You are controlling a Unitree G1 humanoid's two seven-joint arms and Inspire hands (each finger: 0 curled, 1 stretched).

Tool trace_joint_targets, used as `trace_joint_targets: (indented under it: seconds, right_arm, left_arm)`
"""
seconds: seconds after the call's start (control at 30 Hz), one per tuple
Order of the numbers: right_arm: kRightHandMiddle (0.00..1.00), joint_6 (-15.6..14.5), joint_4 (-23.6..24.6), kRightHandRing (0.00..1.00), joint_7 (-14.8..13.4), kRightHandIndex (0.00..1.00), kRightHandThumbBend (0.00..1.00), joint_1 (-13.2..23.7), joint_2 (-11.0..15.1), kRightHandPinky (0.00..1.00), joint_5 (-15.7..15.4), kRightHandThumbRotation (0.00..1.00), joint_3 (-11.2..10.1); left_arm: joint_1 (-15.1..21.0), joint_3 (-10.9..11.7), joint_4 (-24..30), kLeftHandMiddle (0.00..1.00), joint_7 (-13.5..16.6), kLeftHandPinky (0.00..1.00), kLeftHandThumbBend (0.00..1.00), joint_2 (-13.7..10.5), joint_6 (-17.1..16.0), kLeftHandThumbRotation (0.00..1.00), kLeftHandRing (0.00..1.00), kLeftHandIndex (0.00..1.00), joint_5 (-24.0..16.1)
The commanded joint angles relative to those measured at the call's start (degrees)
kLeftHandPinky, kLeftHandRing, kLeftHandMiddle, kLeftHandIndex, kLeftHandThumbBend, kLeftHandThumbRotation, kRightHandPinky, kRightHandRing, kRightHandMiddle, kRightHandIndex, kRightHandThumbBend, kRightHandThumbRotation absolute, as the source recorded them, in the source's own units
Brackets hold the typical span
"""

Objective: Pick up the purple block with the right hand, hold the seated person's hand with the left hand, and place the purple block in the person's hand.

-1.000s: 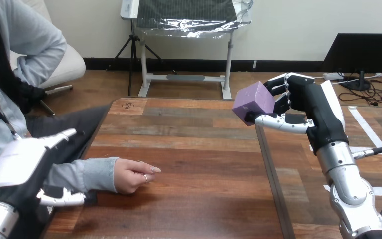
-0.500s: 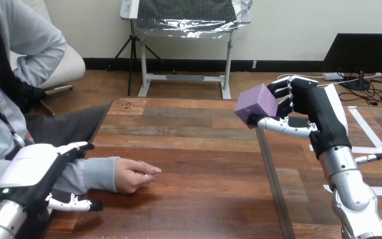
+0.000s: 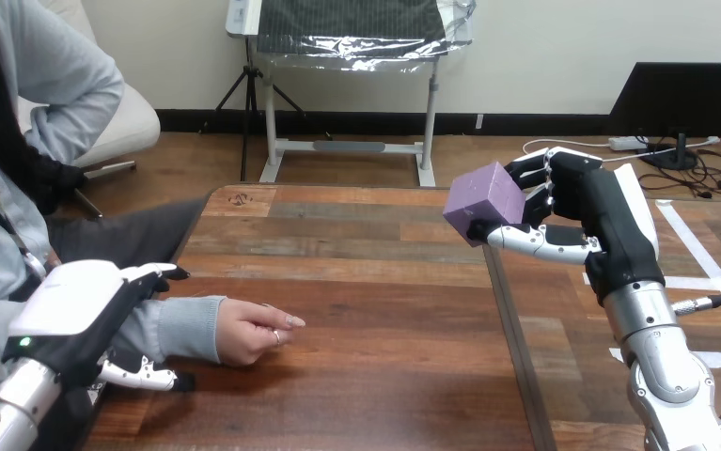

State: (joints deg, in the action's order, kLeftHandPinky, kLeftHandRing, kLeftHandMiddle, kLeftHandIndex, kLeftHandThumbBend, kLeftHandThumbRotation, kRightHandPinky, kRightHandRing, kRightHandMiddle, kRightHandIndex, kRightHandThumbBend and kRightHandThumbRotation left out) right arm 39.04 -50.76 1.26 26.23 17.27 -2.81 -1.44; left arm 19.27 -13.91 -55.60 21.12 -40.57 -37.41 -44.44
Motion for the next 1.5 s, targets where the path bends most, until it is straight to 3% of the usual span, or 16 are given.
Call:
trace_joint_targets:
  seconds: [0.0, 0.23, 0.73, 1.03, 1.47]
  right_arm:
    - [0.41, 0.89, 3.76, 0.34, 0.03, 0.46, 0.73, 2.31, -0.71, 0.29, 1.05, 0.00, -1.34]
    - [0.41, 0.04, 5.29, 0.34, 0.82, 0.46, 0.73, 1.64, -1.10, 0.29, 1.75, 0.00, -1.41]
    - [0.41, -1.25, 7.54, 0.34, 2.41, 0.46, 0.71, 0.52, -1.77, 0.28, 2.15, 0.00, -1.83]
    - [0.41, -1.20, 7.85, 0.34, 2.89, 0.46, 0.71, 0.26, -2.13, 0.28, 2.18, 0.00, -2.08]
    - [0.42, -1.37, 7.61, 0.34, 4.24, 0.46, 0.72, 0.17, -2.58, 0.29, 3.43, 0.00, -2.41]
  left_arm:
    - [5.68, -1.74, -1.58, 0.78, 0.36, 0.67, 1.00, -1.24, 0.62, 0.31, 0.74, 0.80, -0.49]
    - [7.26, -3.52, -3.49, 0.78, -0.06, 0.66, 1.00, -0.93, 1.81, 0.28, 0.74, 0.80, -1.30]
    - [8.98, -6.32, -6.29, 0.75, 1.76, 0.65, 1.00, -0.23, 2.47, 0.19, 0.71, 0.77, -1.80]
    - [9.96, -8.49, -8.17, 0.74, 4.55, 0.64, 1.00, 0.15, 2.29, 0.16, 0.69, 0.75, -2.65]
    - [11.16, -10.52, -10.05, 0.73, 5.20, 0.64, 1.00, 1.03, 2.56, 0.14, 0.70, 0.74, -2.35]
